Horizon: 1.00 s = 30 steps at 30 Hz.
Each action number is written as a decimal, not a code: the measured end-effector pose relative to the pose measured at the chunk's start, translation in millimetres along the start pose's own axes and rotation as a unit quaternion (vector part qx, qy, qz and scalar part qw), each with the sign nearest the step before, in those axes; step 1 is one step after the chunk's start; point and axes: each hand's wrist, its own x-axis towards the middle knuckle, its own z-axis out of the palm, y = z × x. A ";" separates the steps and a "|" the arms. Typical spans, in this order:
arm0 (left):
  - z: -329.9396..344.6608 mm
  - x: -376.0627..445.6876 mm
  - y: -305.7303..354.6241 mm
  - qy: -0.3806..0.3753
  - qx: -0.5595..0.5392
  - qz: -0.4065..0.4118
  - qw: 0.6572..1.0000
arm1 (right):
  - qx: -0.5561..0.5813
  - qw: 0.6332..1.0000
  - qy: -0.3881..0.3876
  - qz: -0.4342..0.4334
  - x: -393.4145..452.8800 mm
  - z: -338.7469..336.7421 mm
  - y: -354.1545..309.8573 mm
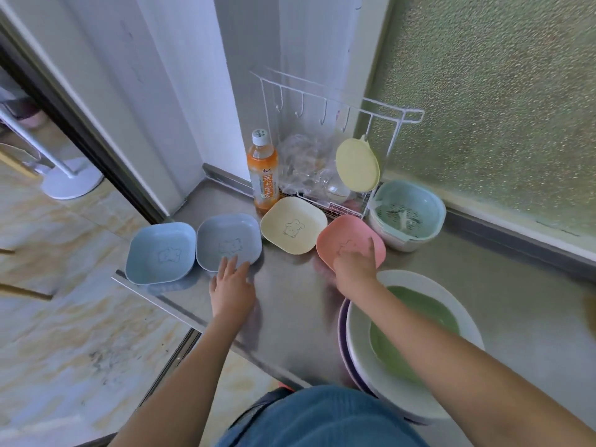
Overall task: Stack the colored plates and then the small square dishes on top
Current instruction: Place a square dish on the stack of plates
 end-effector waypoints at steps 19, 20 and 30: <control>10.2 -5.1 13.4 0.133 0.044 0.140 0.980 | 0.120 0.915 0.357 -0.140 -118.4 -53.9 68.7; 10.2 -10.0 22.4 0.137 0.018 0.148 0.979 | 0.116 0.913 0.367 -0.133 -132.3 -46.5 81.1; 7.0 -59.3 113.9 0.212 -0.146 0.358 0.897 | 0.020 0.973 0.222 -0.052 -216.6 37.5 127.7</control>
